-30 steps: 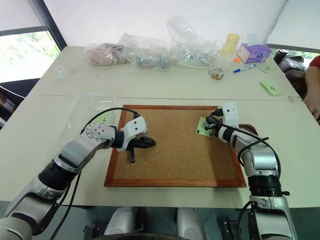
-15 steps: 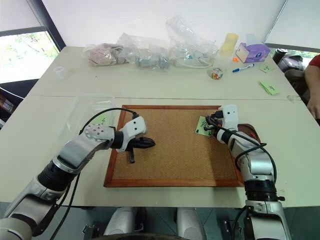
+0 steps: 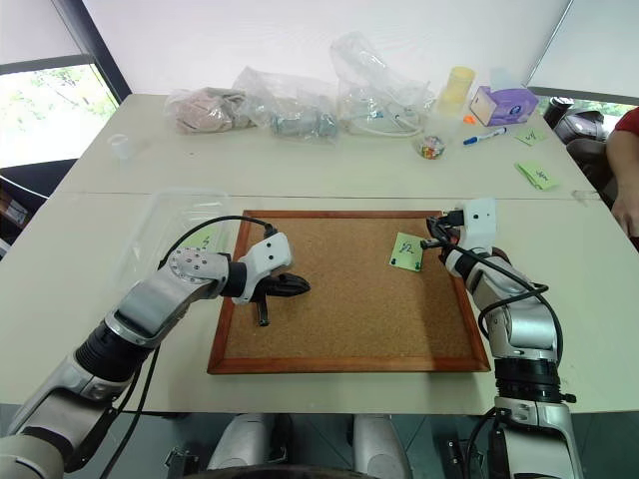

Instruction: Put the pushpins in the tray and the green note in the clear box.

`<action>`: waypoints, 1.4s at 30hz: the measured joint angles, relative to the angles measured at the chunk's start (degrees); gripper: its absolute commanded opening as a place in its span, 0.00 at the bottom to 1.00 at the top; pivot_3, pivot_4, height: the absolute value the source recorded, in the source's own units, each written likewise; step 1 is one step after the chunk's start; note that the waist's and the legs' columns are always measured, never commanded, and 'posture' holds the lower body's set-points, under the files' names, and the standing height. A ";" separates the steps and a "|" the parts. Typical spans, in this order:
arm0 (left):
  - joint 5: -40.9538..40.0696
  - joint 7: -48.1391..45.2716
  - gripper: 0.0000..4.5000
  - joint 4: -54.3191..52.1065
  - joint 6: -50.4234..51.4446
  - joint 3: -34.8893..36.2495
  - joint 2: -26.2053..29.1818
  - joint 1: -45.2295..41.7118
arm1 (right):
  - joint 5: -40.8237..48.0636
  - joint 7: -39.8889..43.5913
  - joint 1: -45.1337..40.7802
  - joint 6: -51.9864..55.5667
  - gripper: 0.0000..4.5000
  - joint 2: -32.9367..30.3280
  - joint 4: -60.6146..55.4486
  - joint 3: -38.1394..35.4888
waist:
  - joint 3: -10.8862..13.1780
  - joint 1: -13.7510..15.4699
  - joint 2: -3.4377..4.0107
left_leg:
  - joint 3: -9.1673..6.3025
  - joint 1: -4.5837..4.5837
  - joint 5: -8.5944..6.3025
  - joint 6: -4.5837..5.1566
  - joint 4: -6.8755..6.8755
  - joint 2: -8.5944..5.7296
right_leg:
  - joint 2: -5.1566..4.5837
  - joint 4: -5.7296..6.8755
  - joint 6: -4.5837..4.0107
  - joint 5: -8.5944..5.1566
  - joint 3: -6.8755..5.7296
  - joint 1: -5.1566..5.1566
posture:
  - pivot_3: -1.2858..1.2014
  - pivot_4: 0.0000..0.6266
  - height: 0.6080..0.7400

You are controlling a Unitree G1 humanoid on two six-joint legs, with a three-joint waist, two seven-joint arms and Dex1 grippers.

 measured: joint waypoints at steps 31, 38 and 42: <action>0.79 -0.33 0.00 1.24 -0.57 -0.15 -0.70 -0.62 | -1.69 -6.19 19.60 3.31 0.68 -0.70 -12.62 -11.32 | -0.20 0.07 0.21 | -0.07 0.16 -0.01 0.02 -0.02 -0.01 | -0.01 -0.01 -0.19 -0.13 0.13 0.13 | 0.52 0.24 0.98; 0.80 -0.24 0.00 1.19 -0.50 -0.15 -0.78 -0.58 | -1.66 -6.06 19.63 2.47 0.99 -0.70 -12.62 -11.48 | -0.20 0.08 0.21 | -0.07 0.17 -0.01 0.02 -0.02 -0.01 | -0.01 -0.01 -0.19 -0.13 0.13 0.13 | 0.52 0.24 0.98; 0.84 -0.23 0.00 1.19 -0.50 -0.15 -0.80 -0.58 | -1.31 -6.06 19.61 1.09 0.99 -0.49 -12.69 -11.92 | -0.20 0.09 0.21 | -0.08 0.17 -0.01 0.02 -0.02 -0.01 | -0.01 -0.01 -0.19 -0.13 0.13 0.13 | 0.52 0.24 0.98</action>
